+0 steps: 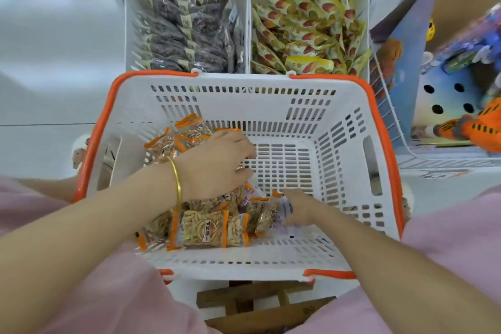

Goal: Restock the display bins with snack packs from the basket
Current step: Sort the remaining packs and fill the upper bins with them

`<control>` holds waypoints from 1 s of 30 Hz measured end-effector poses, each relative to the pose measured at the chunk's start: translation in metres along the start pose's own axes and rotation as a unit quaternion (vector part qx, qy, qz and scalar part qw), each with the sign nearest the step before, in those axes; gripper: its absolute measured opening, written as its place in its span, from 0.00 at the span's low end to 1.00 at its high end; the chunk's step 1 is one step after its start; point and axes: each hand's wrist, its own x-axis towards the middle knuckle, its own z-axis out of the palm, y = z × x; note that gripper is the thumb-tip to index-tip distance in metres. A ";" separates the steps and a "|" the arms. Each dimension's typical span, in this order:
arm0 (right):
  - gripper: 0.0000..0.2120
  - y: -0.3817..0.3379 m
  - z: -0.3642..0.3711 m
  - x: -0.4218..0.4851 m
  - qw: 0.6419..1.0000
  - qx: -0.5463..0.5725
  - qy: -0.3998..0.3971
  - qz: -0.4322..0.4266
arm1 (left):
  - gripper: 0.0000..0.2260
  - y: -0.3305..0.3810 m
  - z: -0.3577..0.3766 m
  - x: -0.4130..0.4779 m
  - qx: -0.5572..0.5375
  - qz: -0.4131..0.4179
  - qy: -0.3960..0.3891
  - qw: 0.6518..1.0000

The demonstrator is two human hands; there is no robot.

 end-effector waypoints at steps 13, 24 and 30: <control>0.01 0.006 -0.066 -0.034 0.890 0.447 0.081 0.029 | 0.19 0.006 0.000 0.002 -0.017 -0.013 -0.026 0.999; 0.14 -0.056 -0.082 -0.063 0.714 0.682 -0.131 -0.087 | 0.10 0.006 -0.007 0.014 -0.210 -0.006 0.069 0.975; 0.15 -0.053 -0.057 -0.017 0.951 0.273 0.148 -0.012 | 0.00 -0.015 -0.022 0.010 -0.300 -0.089 0.138 0.940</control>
